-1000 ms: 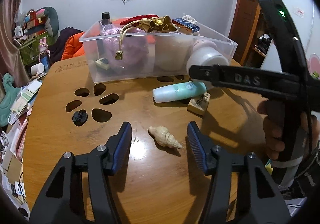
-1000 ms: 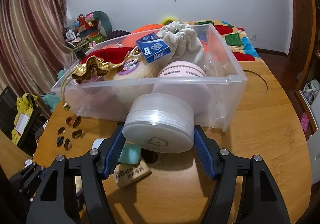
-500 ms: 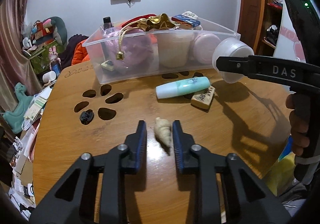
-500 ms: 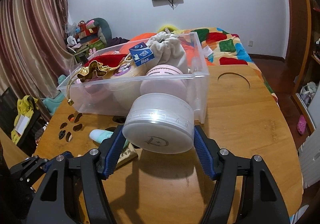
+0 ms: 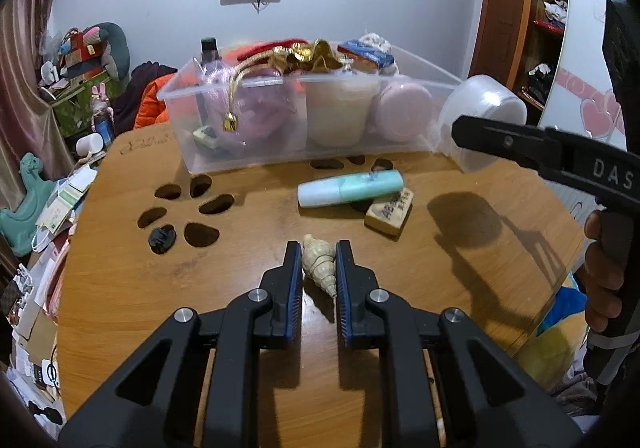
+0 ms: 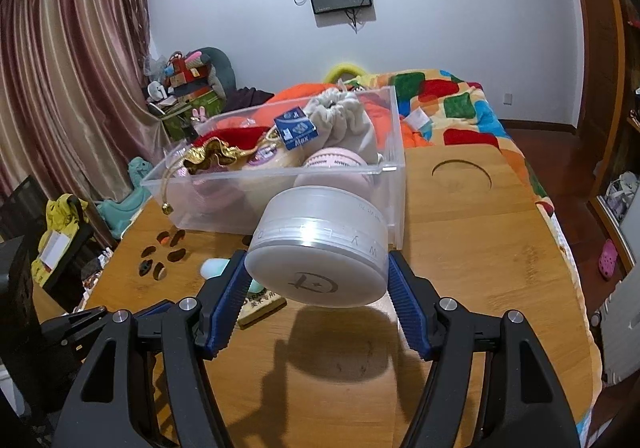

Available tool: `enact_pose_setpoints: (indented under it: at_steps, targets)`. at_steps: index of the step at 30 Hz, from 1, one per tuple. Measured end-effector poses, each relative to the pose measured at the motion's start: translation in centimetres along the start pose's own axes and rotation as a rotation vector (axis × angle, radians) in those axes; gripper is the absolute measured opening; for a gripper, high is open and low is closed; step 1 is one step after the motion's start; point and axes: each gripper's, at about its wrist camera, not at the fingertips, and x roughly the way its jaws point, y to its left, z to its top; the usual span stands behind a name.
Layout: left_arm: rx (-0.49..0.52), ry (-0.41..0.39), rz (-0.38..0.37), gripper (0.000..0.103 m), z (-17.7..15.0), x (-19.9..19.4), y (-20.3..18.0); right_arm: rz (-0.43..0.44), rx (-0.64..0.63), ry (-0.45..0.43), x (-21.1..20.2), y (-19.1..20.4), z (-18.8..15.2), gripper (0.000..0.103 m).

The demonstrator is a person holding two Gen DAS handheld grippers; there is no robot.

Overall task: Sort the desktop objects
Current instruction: 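Grasp the seashell with the left tool while the right tool grasps the white round container, then place the seashell into the box with the left tool while the right tool places the container inside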

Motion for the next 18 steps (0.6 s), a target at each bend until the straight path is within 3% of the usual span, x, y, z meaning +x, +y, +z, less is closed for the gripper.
enact_pose_setpoints:
  at_steps: [18]
  targets:
    - [-0.047, -0.120, -0.026, 0.016, 4.9, -2.6, 2.0, 0.021, -0.022, -0.060, -1.9, -0.2, 1.9, 0.064]
